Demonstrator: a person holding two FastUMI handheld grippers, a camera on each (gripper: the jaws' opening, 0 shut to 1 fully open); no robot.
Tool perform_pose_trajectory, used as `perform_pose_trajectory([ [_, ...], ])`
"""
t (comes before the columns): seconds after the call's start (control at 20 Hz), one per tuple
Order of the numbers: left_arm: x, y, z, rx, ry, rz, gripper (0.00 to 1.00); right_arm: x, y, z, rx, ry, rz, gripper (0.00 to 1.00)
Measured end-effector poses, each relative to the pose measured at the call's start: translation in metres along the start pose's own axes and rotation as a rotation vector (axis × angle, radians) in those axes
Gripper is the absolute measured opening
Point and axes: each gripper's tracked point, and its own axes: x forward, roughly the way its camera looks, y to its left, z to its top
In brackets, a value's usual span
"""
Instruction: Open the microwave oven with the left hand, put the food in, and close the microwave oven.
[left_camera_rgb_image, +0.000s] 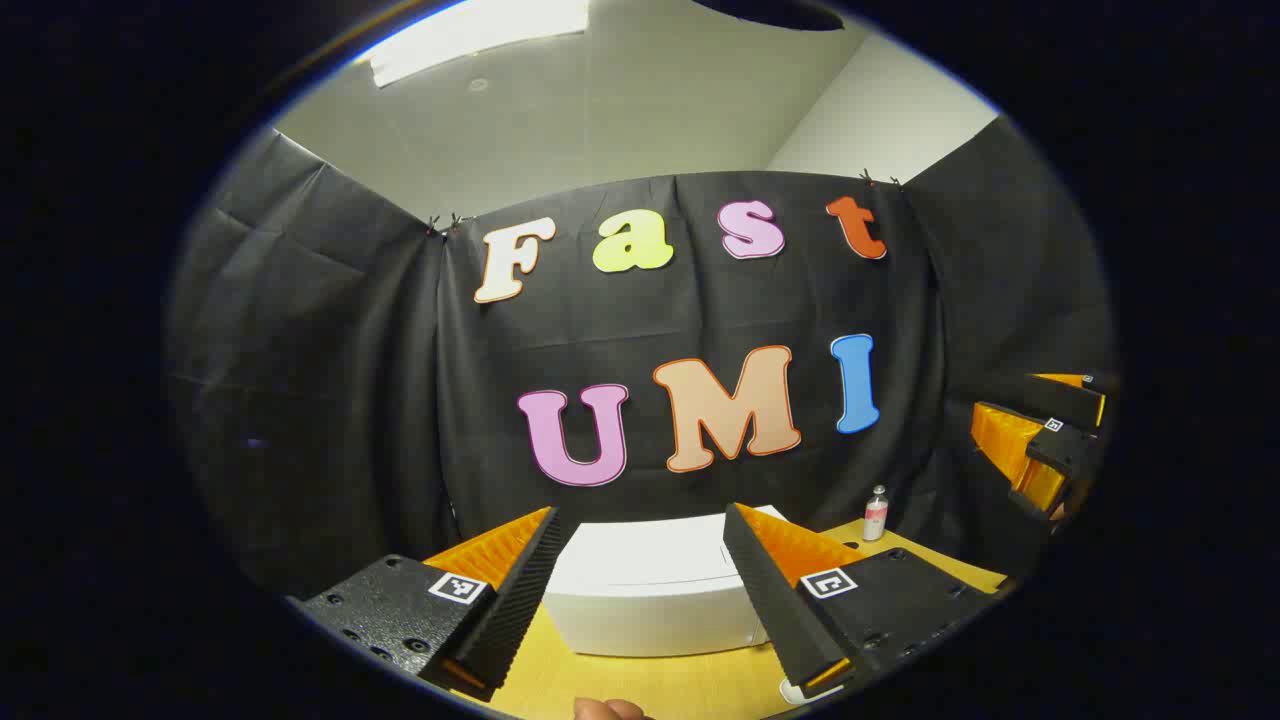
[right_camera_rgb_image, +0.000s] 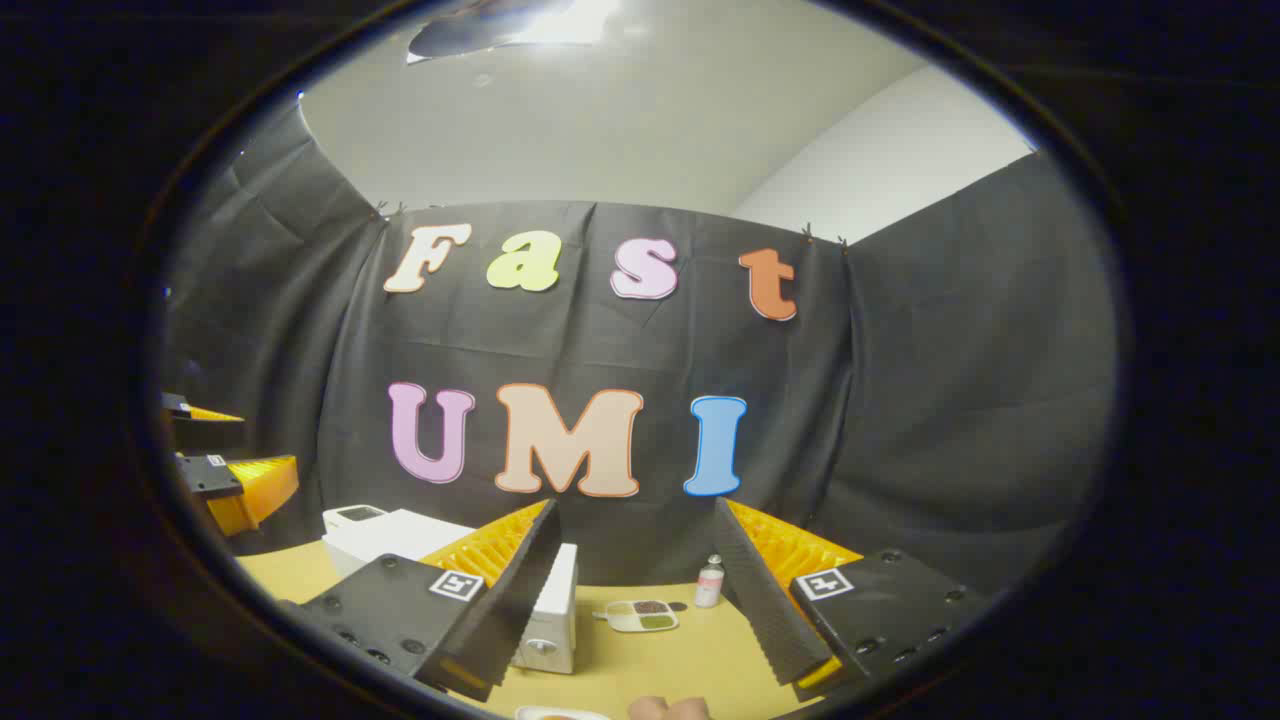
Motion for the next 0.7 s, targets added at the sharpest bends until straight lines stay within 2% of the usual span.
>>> perform_pose_trajectory([
  [0.2,0.001,-0.007,-0.011,0.001,0.038,-0.004,0.98,0.003,-0.004,-0.006,0.001,0.015,0.003,0.96],
  [0.4,0.001,-0.007,-0.017,0.019,0.057,0.010,1.00,0.000,-0.003,-0.005,-0.020,0.013,0.018,0.96],
  [0.55,-0.001,-0.009,-0.016,0.017,0.058,0.012,0.98,0.000,-0.004,-0.003,-0.016,0.008,0.027,0.96],
  [0.7,-0.001,-0.010,-0.015,0.023,0.054,0.015,1.00,-0.001,-0.004,-0.005,-0.026,0.009,0.033,0.96],
])
